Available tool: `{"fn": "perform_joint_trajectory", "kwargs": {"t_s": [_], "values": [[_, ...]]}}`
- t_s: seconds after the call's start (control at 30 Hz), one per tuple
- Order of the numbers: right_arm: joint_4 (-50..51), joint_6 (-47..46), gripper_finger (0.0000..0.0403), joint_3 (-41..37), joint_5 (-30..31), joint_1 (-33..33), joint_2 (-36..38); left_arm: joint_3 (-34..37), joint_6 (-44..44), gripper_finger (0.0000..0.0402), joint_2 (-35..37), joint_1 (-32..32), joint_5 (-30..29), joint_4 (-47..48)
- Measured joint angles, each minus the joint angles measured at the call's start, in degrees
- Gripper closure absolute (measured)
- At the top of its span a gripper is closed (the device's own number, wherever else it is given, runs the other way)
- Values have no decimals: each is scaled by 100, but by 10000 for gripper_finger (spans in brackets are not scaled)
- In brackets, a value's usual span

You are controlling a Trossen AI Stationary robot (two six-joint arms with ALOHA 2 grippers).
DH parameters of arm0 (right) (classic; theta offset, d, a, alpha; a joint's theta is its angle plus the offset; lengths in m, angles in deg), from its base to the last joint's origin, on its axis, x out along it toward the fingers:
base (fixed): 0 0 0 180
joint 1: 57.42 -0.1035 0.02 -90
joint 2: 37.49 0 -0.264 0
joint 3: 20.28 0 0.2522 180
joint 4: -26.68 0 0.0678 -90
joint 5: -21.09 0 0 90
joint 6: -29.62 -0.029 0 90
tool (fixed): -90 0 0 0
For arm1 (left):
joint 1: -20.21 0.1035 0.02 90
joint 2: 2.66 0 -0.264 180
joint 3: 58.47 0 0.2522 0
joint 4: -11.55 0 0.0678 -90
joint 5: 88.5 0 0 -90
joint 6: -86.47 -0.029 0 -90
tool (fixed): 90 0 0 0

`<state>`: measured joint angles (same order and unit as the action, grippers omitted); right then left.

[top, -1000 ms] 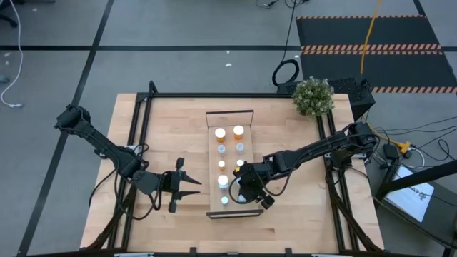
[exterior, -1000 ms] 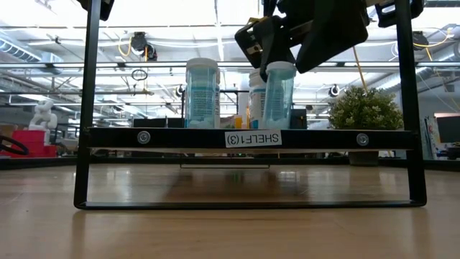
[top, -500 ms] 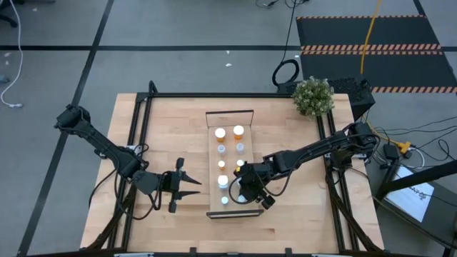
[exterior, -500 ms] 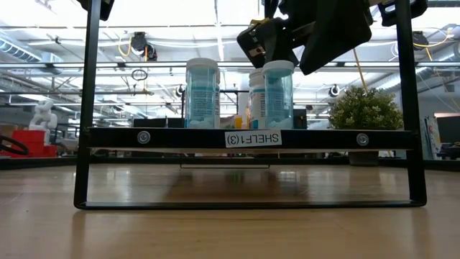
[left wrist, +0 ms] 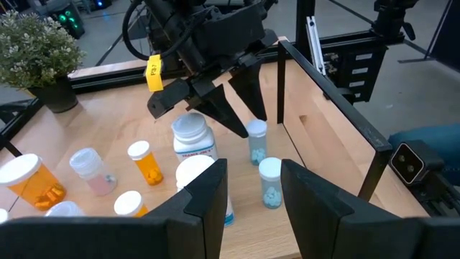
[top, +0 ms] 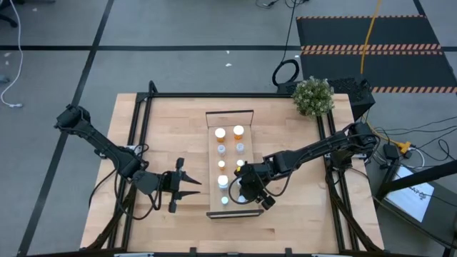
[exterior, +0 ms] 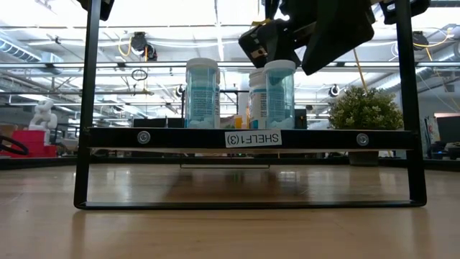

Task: Pick and place medicine bottles onto shelf by color
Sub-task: Put the blue medicine bottle on the shelf, then return to Home Position

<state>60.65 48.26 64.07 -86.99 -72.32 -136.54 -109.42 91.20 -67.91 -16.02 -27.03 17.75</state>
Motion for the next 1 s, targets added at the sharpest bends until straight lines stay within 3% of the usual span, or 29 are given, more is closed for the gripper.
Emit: {"fn": "perform_joint_trajectory", "kwargs": {"t_s": [0.67,1.0], "values": [[201,-401,238,0,356,-22,289,0,2,268,2,0,0,-3],[550,-757,238,0,946,-112,1084,0,2,268,2,9,0,-4]]}}
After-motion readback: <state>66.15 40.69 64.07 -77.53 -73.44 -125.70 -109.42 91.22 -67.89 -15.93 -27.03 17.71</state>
